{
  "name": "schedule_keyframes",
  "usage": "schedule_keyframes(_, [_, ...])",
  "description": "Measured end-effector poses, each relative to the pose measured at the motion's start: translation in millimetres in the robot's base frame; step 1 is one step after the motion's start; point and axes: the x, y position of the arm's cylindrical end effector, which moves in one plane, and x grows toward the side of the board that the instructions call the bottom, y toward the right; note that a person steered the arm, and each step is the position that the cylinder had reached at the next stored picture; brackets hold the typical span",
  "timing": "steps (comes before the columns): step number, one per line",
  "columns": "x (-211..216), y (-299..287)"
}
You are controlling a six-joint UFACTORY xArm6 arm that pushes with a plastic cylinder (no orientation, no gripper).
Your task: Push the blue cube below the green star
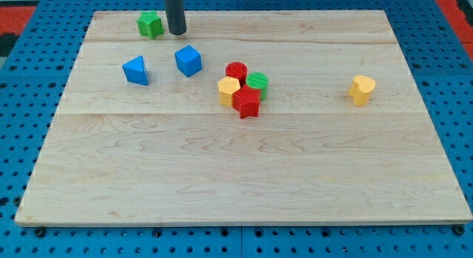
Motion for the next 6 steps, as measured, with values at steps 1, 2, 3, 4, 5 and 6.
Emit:
schedule_keyframes(1, [8, 89])
schedule_keyframes(2, [52, 121])
schedule_keyframes(3, [98, 52])
schedule_keyframes(4, [99, 8])
schedule_keyframes(5, [39, -48])
schedule_keyframes(6, [55, -37])
